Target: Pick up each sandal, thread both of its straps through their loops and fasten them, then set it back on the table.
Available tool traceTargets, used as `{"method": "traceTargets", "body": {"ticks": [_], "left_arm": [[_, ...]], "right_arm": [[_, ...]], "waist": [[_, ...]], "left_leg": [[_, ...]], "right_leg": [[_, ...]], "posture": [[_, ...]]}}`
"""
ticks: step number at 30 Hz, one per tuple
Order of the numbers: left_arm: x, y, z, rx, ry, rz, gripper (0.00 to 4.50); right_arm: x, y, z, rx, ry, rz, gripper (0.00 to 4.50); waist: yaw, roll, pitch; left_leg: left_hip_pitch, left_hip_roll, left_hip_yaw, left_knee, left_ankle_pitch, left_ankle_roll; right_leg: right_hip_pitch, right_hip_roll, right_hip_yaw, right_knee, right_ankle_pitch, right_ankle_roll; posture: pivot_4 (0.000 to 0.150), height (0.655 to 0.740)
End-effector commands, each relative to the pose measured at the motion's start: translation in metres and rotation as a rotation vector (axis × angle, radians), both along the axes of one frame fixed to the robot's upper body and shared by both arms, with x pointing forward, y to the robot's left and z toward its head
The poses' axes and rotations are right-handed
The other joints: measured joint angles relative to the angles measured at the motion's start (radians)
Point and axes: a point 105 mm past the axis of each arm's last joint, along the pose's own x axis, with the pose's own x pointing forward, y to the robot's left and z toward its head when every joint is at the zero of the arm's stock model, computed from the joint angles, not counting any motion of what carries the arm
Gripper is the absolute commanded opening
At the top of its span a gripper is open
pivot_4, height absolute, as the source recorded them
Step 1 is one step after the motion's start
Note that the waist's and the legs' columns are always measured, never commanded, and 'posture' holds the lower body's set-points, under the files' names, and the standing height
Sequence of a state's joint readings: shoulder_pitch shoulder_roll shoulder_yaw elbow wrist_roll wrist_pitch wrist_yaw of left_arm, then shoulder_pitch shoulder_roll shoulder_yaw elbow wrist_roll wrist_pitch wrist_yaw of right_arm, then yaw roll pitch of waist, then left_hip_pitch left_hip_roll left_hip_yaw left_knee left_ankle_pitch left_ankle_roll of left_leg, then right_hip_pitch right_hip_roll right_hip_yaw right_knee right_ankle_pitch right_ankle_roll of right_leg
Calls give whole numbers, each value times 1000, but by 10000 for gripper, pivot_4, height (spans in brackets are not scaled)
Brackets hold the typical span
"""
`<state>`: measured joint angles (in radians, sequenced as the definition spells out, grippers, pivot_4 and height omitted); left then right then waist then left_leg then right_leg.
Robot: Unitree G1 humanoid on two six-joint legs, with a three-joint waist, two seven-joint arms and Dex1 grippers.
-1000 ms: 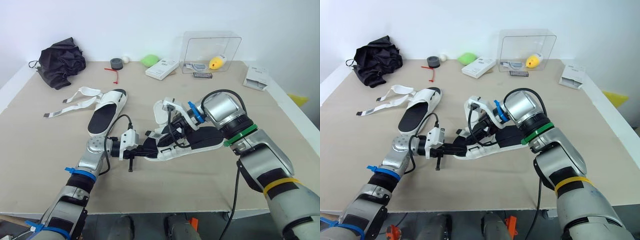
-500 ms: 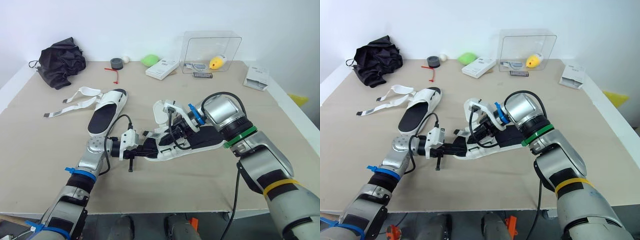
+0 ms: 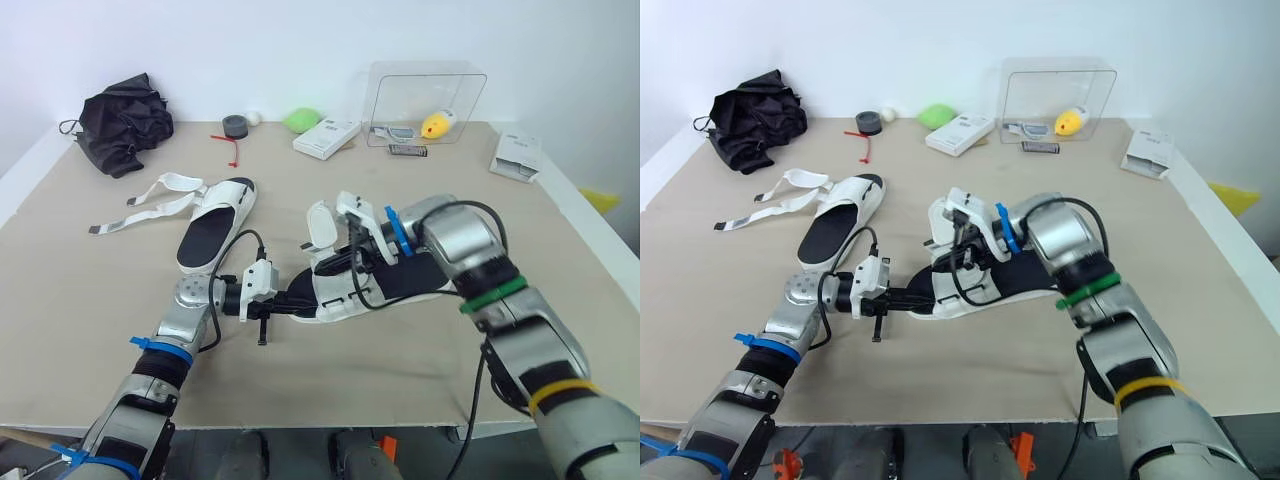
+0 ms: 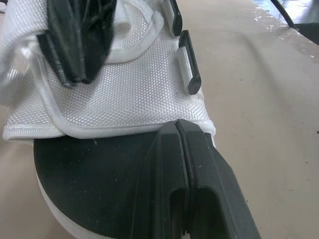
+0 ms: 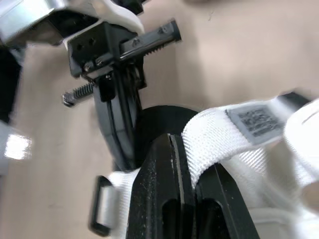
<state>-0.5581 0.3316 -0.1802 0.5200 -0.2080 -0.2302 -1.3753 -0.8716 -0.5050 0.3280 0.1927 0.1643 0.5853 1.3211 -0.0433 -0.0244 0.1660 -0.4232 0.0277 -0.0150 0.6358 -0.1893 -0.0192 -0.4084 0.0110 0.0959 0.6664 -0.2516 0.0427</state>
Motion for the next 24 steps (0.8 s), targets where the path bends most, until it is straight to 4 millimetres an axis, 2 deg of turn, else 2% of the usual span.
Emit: {"method": "traceTargets", "body": {"ticks": [1, 4, 6, 7, 10, 18, 24], "left_arm": [[-9, 4, -27, 72, 98, 2, 0], [-8, 5, -27, 74, 99, 1, 0], [-8, 5, -26, 75, 99, 1, 0], [-7, 5, -26, 76, 99, -3, 0], [-7, 3, -26, 79, 100, -12, 0], [-4, 0, -25, 77, 98, -23, 0], [-4, -1, -25, 77, 96, -28, 0]], "right_arm": [[-22, -2, 23, 83, -290, 79, 290], [-32, -10, 14, 55, -425, 93, 290], [-36, -13, 15, 74, -528, 86, 290], [-34, -13, 20, 88, -659, 64, 290], [-32, -15, 16, 31, -940, 94, 290], [-33, -32, 9, -63, -1497, 270, 290], [-39, -40, 9, -21, -1689, 326, 290]], "waist": [[-2, 0, 0], [-3, 1, 0], [-5, 1, 0], [-4, 0, 0], [-4, -1, -1], [-2, -1, -1], [-1, -1, -1]], "left_leg": [[0, 0, 0, 0, -1, -1], [1, 0, 1, 1, -1, -1], [3, 0, 3, 1, 0, -1], [4, 0, 3, 1, 0, -1], [4, 1, 3, 1, 0, -1], [4, 0, 6, 1, 0, -1], [7, -1, 8, 1, 0, -1]], "right_leg": [[0, 0, 0, 0, 0, 0], [1, 0, 1, 0, 0, 0], [2, 0, 2, 0, 1, -1], [2, 0, 3, 0, 1, -1], [1, 1, 3, 0, 1, -1], [2, 0, 6, 0, 1, -1], [3, 0, 9, 0, 1, -1]], "posture": [[1500, 7400], [1500, 7400], [1500, 7400], [1500, 7400], [1500, 7400], [1500, 7400], [1500, 7400]]}}
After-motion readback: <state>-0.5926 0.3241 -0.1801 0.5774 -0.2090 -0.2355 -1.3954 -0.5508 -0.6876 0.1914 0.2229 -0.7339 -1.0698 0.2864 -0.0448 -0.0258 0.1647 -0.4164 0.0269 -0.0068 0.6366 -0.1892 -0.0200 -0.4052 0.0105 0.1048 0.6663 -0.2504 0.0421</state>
